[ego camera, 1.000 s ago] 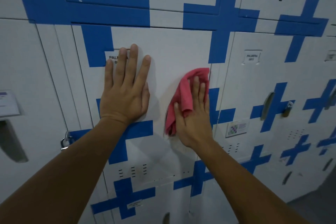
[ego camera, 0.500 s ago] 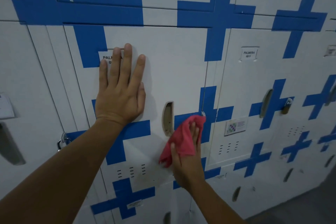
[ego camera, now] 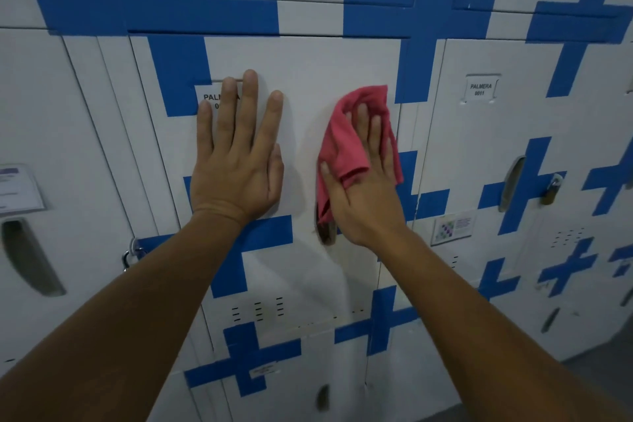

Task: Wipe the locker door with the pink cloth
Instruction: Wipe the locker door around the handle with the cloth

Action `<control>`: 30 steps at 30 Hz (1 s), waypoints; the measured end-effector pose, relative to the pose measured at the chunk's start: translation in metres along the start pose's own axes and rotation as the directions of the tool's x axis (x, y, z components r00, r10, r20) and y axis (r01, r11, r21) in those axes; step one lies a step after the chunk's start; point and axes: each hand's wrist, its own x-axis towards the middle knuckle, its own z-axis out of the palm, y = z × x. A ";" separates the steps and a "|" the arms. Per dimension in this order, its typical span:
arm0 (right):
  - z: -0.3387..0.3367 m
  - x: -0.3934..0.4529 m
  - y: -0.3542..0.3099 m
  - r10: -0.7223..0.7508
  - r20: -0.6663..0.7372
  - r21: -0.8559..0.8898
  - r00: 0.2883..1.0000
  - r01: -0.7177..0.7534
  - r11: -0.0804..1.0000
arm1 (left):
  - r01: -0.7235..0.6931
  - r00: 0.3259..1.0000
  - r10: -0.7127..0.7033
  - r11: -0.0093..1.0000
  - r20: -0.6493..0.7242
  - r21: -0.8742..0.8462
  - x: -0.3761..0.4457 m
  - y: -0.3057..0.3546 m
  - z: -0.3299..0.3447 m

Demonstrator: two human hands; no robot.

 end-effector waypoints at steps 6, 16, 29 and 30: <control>0.025 -0.056 0.025 0.044 0.072 -0.049 0.996 -0.041 0.998 | 0.000 1.000 0.000 1.000 0.000 0.024 -0.001 0.001 0.000; 0.109 -0.190 0.028 0.571 0.166 0.131 0.804 -0.592 0.795 | 0.007 1.000 -0.007 1.000 0.012 0.027 0.000 0.001 -0.002; 0.189 -0.172 -0.059 0.786 0.196 0.424 0.586 -0.774 0.471 | 0.005 1.000 -0.005 1.000 -0.002 0.025 0.000 0.003 -0.003; 0.186 -0.169 -0.045 0.811 0.171 0.470 0.560 -0.770 0.432 | 0.003 1.000 -0.003 1.000 -0.004 0.026 0.000 0.004 -0.003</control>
